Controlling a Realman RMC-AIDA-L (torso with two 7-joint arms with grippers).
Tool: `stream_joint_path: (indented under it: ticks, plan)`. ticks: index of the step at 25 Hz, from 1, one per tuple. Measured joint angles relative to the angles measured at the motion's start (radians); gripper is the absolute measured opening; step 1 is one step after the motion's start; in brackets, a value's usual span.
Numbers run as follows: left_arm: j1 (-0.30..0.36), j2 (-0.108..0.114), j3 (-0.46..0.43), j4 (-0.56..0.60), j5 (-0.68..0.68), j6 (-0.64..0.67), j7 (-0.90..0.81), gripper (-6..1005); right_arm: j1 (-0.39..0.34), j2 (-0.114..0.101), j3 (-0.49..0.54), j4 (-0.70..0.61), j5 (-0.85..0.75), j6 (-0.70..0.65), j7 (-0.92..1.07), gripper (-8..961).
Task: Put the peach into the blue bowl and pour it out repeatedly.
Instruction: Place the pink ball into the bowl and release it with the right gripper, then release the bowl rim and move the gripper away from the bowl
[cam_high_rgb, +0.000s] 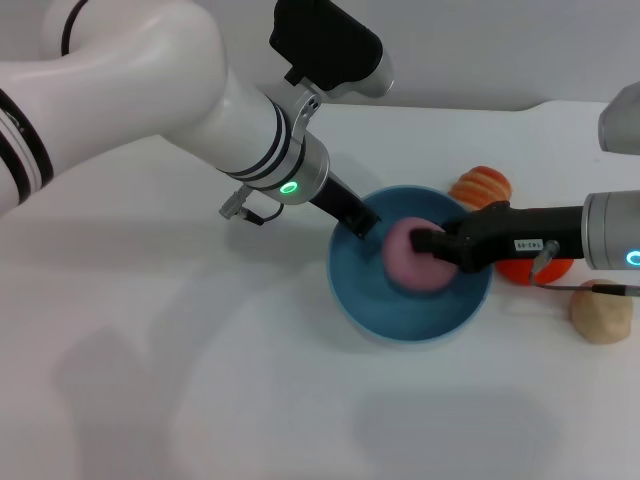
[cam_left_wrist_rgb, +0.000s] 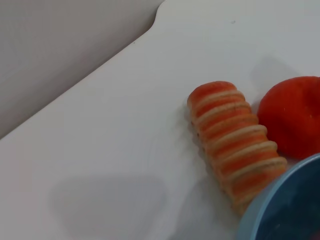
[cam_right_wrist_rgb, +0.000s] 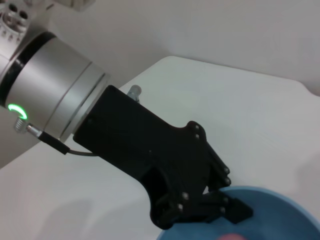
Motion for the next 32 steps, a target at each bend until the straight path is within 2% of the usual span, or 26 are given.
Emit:
stream_joint_path:
  ticks: [7,10,15,20,26,32]
  plan:
    - [-0.001,0.000,0.003,-0.003,-0.009,0.011,-0.002,-1,-0.012,0.001,0.008,-0.010,0.041,-0.004,-0.040,77]
    - [-0.001,-0.001,0.005,-0.004,-0.010,0.023,-0.003,-1,-0.026,0.000,0.021,-0.025,0.055,-0.005,-0.042,282]
    - [-0.007,-0.002,0.014,-0.004,-0.009,0.037,-0.004,0,-0.060,-0.003,0.025,-0.047,0.131,-0.032,-0.090,463]
    - [-0.030,-0.003,0.018,-0.004,-0.010,0.067,-0.018,0,-0.073,-0.004,0.046,-0.051,0.143,-0.043,-0.098,468]
    - [-0.072,-0.005,0.109,-0.037,-0.011,0.080,-0.040,-1,-0.108,-0.004,0.117,-0.045,0.145,-0.039,-0.107,473]
    - [-0.077,-0.006,0.128,-0.037,-0.010,0.067,-0.040,-1,-0.118,-0.003,0.129,-0.028,0.147,-0.039,-0.110,479]
